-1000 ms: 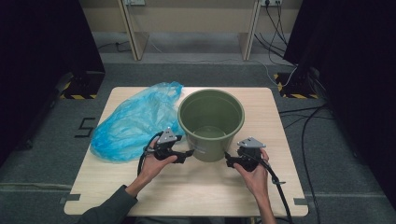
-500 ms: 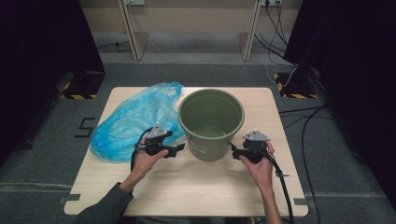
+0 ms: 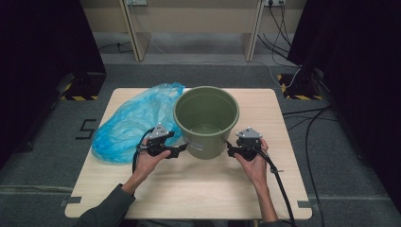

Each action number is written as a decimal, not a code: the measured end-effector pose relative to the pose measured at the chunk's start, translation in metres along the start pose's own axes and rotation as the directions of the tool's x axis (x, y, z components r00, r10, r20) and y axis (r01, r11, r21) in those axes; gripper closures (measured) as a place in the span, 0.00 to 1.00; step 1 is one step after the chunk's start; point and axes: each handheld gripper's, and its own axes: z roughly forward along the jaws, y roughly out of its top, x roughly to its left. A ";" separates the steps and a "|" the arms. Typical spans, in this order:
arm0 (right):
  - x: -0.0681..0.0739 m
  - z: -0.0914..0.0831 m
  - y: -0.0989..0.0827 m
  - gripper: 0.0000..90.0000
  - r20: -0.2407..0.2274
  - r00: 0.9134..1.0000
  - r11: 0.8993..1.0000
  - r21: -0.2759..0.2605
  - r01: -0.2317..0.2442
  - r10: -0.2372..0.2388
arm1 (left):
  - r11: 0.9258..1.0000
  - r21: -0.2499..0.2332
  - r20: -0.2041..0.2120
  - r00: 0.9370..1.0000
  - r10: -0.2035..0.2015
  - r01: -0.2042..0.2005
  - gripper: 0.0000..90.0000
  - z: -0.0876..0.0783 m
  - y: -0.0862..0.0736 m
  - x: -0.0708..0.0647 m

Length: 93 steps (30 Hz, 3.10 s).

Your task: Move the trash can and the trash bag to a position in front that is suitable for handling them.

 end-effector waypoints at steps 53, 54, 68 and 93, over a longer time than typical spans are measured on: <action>-0.025 -0.033 -0.066 0.21 0.033 0.998 0.994 0.092 -0.055 0.052 | 0.969 0.247 -0.076 0.997 0.023 -0.003 0.86 -0.133 -0.073 0.071; -0.025 -0.034 -0.066 0.21 0.032 0.998 0.994 0.094 -0.056 0.053 | 0.965 0.261 -0.060 0.997 0.041 -0.024 0.84 -0.130 -0.072 0.065; -0.028 -0.041 -0.068 0.21 0.044 0.997 0.994 0.087 -0.068 0.065 | 0.996 0.087 -0.147 0.989 0.009 0.004 0.33 -0.123 -0.055 0.057; -0.026 -0.038 -0.071 0.21 0.038 0.998 0.994 0.100 -0.054 0.050 | 0.992 0.116 -0.136 0.990 -0.025 0.041 0.48 -0.055 -0.035 0.067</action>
